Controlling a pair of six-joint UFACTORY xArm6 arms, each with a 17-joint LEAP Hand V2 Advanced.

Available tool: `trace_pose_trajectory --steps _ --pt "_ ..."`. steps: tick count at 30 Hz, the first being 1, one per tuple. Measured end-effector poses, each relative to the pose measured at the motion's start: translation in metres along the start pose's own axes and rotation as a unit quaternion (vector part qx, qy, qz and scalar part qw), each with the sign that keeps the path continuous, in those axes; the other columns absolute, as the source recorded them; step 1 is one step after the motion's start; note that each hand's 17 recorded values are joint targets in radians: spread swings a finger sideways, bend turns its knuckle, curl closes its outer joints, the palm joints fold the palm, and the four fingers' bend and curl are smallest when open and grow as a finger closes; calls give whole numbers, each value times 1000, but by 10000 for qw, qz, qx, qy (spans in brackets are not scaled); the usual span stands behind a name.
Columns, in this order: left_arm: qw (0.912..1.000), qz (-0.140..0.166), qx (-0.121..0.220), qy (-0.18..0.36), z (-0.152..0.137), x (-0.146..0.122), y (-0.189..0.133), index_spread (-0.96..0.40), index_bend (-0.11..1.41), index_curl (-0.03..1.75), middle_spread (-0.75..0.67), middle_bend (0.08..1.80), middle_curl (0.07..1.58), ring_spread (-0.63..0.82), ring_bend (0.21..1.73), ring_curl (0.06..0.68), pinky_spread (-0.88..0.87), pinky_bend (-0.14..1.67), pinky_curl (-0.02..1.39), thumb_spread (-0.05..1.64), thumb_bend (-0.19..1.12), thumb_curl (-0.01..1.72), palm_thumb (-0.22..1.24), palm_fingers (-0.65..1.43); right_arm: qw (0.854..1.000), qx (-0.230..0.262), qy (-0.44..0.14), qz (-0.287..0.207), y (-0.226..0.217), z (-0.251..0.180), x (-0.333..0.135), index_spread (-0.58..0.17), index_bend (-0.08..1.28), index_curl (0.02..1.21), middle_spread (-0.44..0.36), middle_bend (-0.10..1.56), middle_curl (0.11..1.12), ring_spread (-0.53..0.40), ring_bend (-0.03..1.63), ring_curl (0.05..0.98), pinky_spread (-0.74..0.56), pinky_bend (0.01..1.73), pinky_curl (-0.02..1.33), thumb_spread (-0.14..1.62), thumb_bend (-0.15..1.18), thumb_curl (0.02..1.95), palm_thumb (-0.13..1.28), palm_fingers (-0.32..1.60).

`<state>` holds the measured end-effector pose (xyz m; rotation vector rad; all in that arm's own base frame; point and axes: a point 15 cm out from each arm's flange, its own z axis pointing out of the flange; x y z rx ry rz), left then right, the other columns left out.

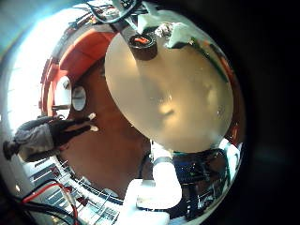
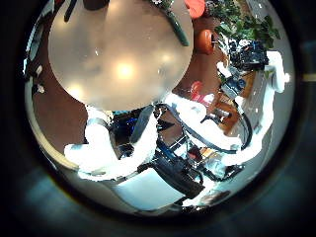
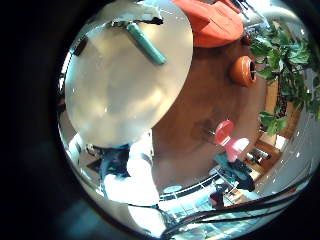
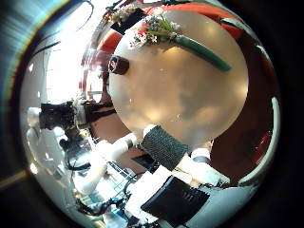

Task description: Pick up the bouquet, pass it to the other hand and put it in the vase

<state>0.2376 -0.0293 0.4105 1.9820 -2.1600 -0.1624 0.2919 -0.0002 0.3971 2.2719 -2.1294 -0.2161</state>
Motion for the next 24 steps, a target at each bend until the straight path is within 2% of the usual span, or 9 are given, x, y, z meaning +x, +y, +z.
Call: trace_pose_trajectory --steps 8,12,18,22,24 --pt "9999 -21 141 6 -19 1 0 -20 191 414 264 199 365 473 537 159 487 178 259 1092 -22 310 278 240 9999 -68 -41 127 -2 1 15 -408 180 324 -47 274 353 -36 654 173 330 690 74 1188 -18 280 342 403" --pt "9999 12 133 0 -20 2 0 -20 189 417 265 199 366 474 535 160 487 179 256 1092 -25 308 275 240 9997 -131 -82 172 -4 4 24 -410 181 328 -47 276 355 -29 652 172 331 690 70 1190 -19 279 343 406" --pt "9996 253 -123 -56 -5 13 -3 -20 185 418 264 199 368 478 530 160 487 182 254 1094 -23 305 274 237 9992 -279 -133 272 -7 15 31 -410 169 326 -57 273 355 -49 659 169 331 690 63 1191 -19 277 344 412" --pt "9986 476 -211 -82 2 18 -3 -20 183 415 265 198 368 479 532 161 487 184 255 1095 -24 304 270 234 9971 -495 -251 523 -15 29 47 -358 151 314 -48 291 360 -65 723 182 308 695 55 1177 -24 281 336 445" --pt "9982 556 -217 -73 4 19 -3 -15 183 414 265 198 368 479 532 162 491 184 255 1095 -23 305 269 233 9947 -629 -328 744 -19 37 58 -310 141 300 -31 362 380 -64 776 194 296 672 41 1163 -24 287 331 490"
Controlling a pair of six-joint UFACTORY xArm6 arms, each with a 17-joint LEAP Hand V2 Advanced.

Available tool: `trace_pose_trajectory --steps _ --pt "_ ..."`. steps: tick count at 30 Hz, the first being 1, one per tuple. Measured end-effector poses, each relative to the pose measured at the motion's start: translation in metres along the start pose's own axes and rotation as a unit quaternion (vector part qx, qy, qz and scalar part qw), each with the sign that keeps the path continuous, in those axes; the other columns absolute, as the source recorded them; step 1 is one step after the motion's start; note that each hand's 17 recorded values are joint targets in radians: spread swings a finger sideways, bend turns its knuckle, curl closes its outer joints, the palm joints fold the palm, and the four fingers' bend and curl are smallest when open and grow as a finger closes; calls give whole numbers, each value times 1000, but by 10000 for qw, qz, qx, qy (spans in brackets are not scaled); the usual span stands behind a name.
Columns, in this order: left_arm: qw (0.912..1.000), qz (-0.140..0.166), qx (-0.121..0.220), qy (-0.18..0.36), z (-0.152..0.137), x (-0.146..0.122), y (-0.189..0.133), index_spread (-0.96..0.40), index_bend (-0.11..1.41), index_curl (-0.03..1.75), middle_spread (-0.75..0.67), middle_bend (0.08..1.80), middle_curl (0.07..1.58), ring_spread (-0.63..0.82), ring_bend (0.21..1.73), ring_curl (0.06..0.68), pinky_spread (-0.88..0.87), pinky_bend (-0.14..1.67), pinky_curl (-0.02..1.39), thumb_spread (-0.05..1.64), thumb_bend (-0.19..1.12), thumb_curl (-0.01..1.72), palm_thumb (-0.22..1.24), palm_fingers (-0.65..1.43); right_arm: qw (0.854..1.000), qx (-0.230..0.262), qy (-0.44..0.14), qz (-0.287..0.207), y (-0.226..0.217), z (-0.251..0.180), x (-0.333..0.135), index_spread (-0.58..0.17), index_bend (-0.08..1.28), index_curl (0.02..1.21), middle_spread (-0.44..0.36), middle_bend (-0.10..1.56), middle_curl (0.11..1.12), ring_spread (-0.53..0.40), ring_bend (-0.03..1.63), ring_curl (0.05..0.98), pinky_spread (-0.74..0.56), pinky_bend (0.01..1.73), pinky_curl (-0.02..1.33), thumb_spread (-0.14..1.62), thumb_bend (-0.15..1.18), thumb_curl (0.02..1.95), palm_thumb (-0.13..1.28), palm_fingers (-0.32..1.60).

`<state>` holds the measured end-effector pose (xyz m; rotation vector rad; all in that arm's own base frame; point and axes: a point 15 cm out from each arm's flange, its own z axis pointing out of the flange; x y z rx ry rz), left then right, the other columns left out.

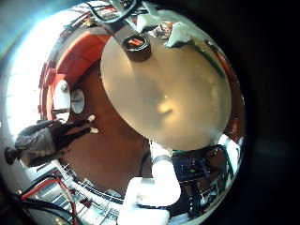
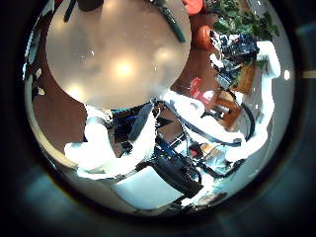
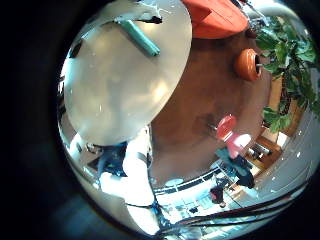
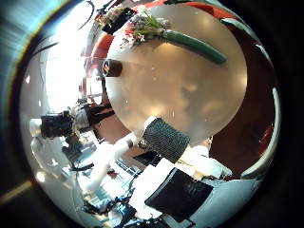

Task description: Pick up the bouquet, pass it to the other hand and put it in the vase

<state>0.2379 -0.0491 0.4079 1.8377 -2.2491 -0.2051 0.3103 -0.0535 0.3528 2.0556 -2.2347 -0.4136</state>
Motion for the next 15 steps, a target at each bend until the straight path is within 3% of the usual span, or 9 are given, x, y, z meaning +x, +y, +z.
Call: trace_pose_trajectory --steps 5,15 --pt "9999 117 12 20 3 1 0 -12 182 410 272 199 369 476 532 163 497 184 256 1099 -23 302 261 225 9995 -112 3 295 -34 19 13 -223 159 296 23 356 385 -81 849 220 263 717 40 1123 -20 307 348 463" --pt "9996 252 79 107 5 7 3 -10 182 406 277 198 367 475 532 166 500 184 258 1103 -22 303 263 223 9977 -553 -104 387 -87 50 20 -245 177 302 -62 408 410 -131 898 241 156 778 26 1088 -19 350 442 434"
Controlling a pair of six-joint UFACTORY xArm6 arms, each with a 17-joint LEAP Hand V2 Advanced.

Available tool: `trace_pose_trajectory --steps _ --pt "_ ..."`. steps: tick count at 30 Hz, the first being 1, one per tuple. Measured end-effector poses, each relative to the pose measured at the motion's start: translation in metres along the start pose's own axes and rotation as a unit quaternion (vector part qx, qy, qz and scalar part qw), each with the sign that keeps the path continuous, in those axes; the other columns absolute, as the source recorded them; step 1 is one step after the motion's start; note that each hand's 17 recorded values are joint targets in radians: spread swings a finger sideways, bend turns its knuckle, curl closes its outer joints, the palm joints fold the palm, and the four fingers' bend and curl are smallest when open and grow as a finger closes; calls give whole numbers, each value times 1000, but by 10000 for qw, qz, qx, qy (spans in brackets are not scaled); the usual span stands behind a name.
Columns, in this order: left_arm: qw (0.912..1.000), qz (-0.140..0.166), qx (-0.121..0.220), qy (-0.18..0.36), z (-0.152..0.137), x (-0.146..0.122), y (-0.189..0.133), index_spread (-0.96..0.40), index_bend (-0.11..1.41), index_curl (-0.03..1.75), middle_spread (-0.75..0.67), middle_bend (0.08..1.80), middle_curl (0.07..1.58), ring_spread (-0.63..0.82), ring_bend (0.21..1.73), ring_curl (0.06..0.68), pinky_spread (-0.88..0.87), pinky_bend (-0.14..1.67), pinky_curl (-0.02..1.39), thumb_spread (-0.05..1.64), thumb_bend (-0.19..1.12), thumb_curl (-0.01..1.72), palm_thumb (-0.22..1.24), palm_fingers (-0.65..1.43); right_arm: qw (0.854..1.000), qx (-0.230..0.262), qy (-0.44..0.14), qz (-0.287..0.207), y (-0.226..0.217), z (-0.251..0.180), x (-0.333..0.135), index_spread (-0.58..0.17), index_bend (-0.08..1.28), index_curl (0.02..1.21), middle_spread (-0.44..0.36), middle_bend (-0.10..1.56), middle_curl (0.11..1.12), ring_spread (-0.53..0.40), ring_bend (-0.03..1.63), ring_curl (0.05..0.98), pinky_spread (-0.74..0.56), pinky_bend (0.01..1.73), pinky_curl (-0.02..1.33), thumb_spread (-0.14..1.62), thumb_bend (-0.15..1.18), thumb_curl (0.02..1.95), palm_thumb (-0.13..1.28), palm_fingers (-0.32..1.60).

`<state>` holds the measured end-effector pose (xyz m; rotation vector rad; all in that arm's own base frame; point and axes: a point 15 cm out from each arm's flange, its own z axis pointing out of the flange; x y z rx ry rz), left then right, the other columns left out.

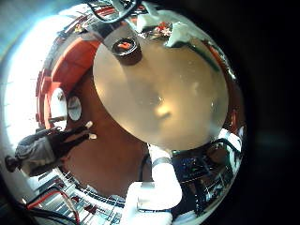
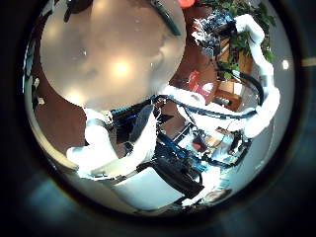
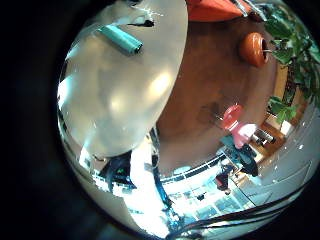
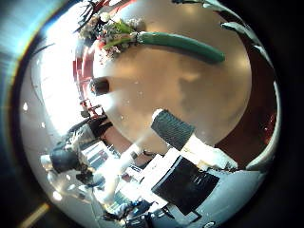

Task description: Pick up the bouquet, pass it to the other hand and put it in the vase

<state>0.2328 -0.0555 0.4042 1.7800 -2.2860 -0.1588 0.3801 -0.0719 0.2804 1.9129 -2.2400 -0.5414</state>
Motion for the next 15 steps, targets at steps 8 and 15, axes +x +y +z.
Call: trace_pose_trajectory --steps 8,15 --pt "10000 -38 6 -13 1 0 7 -10 184 406 278 197 366 474 533 167 500 183 258 1104 -22 303 263 225 9992 -401 -23 2 -48 28 3 -241 195 332 -85 426 425 -145 877 243 92 763 5 1085 -12 377 528 390" --pt "10000 -75 8 -17 2 0 7 -10 184 405 277 199 369 474 532 167 500 183 257 1104 -22 303 263 226 9980 -630 2 -41 -82 49 0 -239 194 362 -75 410 427 -144 863 245 89 734 -1 1079 -16 399 601 373"
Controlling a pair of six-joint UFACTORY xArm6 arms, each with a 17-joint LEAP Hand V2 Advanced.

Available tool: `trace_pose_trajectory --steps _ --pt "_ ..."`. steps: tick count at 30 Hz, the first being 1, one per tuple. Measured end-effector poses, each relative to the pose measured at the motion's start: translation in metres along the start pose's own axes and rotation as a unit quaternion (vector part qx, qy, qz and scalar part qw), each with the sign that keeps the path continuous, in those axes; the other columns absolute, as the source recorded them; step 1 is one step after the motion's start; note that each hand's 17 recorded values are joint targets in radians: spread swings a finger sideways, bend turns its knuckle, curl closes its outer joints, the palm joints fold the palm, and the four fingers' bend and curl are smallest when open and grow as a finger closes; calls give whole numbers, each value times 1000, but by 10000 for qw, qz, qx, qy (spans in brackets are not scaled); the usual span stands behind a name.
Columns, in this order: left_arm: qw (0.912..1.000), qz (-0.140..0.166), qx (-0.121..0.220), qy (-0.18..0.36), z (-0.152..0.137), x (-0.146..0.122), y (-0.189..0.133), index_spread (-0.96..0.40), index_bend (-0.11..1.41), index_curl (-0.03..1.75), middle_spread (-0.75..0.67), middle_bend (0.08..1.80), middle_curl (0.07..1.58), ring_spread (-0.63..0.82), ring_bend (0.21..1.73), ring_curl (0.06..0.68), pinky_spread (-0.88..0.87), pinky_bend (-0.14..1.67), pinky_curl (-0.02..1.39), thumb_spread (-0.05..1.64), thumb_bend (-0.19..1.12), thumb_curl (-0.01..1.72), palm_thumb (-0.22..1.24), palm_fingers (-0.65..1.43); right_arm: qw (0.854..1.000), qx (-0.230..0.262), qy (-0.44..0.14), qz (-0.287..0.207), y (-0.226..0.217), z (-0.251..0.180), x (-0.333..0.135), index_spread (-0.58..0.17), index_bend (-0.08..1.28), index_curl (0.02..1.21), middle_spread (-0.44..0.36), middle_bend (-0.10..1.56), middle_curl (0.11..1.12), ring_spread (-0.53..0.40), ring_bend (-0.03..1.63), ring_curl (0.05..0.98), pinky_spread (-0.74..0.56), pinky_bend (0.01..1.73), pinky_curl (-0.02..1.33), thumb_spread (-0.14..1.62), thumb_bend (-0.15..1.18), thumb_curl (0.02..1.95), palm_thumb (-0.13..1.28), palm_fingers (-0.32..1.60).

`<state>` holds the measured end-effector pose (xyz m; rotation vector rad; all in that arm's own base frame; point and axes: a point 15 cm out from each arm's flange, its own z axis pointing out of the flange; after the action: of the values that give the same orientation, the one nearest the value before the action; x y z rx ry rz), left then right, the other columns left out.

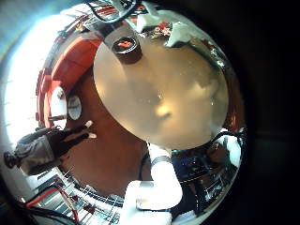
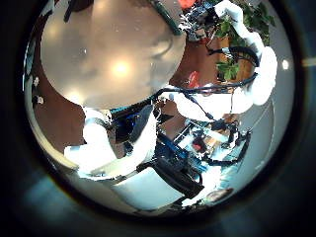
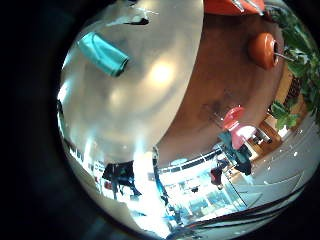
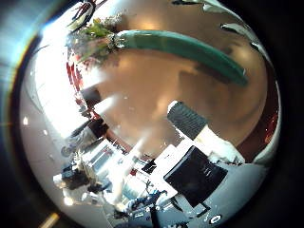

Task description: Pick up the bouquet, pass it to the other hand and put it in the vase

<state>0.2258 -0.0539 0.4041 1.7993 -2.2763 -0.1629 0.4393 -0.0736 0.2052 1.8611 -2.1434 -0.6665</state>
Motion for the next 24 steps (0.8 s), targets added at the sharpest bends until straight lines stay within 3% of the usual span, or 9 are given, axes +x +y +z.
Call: trace_pose_trajectory --steps 17,24 --pt "10000 -12 -8 3 2 0 -2 -10 184 404 272 198 370 479 537 169 499 185 257 1112 -22 303 264 227 9994 -237 229 -109 -33 21 -23 -195 166 343 -62 410 443 -165 911 280 74 798 25 1006 -12 472 796 301" --pt "10000 -22 -2 14 1 1 -4 -10 184 404 271 198 370 480 537 169 499 184 257 1112 -22 303 264 227 9983 -510 275 -96 -36 40 -24 -217 149 316 -132 500 493 -247 1073 348 -147 949 48 987 -22 489 814 461"
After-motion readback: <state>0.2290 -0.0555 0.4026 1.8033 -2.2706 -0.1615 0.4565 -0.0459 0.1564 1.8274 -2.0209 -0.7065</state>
